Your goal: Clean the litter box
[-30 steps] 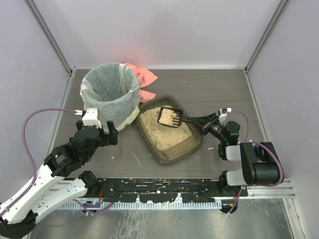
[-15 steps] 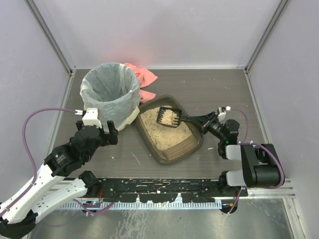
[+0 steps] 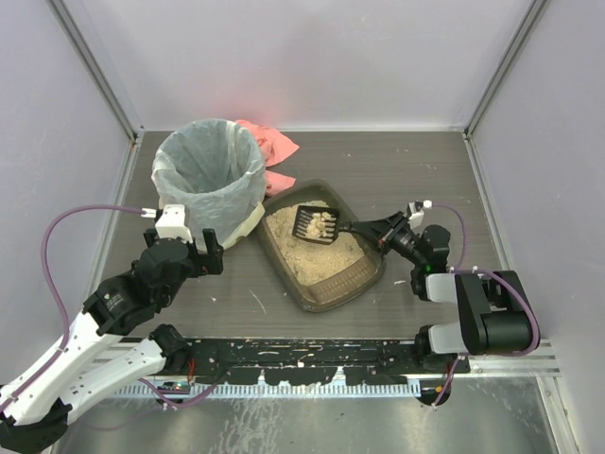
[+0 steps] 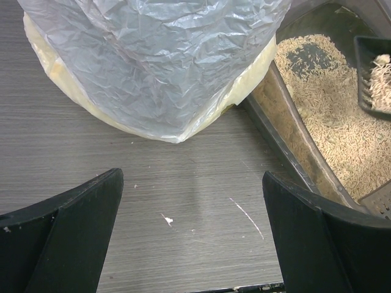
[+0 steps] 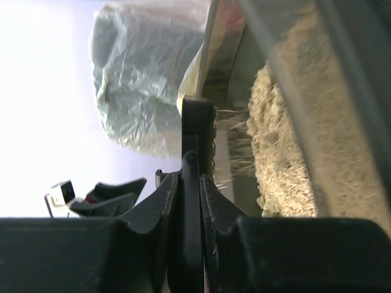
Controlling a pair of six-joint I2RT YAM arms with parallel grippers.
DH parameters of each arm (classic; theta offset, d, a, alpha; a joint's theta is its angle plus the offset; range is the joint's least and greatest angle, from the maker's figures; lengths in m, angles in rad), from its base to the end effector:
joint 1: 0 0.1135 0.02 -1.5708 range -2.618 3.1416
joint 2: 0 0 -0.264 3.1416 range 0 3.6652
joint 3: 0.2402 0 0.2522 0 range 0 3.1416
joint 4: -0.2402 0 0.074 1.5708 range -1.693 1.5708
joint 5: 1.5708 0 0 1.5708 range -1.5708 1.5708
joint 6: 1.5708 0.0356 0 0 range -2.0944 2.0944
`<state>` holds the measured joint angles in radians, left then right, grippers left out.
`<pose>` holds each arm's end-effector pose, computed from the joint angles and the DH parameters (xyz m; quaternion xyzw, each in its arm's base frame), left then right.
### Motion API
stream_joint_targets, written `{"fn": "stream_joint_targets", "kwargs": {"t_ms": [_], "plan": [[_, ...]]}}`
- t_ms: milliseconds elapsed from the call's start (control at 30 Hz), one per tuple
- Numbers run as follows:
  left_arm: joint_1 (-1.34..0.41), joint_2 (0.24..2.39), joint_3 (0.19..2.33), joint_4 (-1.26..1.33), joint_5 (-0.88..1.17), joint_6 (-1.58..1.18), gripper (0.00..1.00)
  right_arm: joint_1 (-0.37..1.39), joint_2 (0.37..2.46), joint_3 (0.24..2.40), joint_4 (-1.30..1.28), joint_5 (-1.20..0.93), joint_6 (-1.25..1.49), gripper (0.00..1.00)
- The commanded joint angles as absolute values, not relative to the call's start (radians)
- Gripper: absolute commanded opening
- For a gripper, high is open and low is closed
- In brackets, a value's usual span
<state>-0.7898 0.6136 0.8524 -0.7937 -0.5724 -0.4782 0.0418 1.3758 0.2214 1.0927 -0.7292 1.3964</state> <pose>0.0956 -0.0690 0.3270 -0.0056 0.8494 -0.0777 0.5220 0.2220 0.0330 0.1665 0.2363 0.6835 0.6170 0.3104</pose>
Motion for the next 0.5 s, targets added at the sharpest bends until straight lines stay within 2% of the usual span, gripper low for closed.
{"fn": "stream_joint_targets", "kwargs": {"t_ms": [0, 67, 167, 300, 400, 467], "plan": [[-0.788, 0.61, 0.887, -0.736, -0.597, -0.463, 0.98, 0.035, 1.327, 0.236, 1.098, -0.73, 1.368, 0.01], [-0.787, 0.617, 0.896, -0.746, -0.586, -0.465, 0.98, 0.001, 1.311, 0.211, 1.086, -0.7, 1.384, 0.01], [-0.788, 0.613, 0.887, -0.739, -0.592, -0.465, 0.98, 0.086, 1.337, 0.296, 1.103, -0.801, 1.33, 0.0], [-0.787, 0.615, 0.892, -0.741, -0.585, -0.464, 0.98, 0.016, 1.285, 0.246, 1.011, -0.72, 1.343, 0.0], [-0.787, 0.605, 0.884, -0.742, -0.595, -0.466, 0.98, 0.105, 1.301, 0.317, 1.006, -0.788, 1.281, 0.01], [-0.788, 0.601, 0.879, -0.74, -0.596, -0.466, 0.98, 0.041, 1.27, 0.272, 0.97, -0.73, 1.312, 0.01]]}}
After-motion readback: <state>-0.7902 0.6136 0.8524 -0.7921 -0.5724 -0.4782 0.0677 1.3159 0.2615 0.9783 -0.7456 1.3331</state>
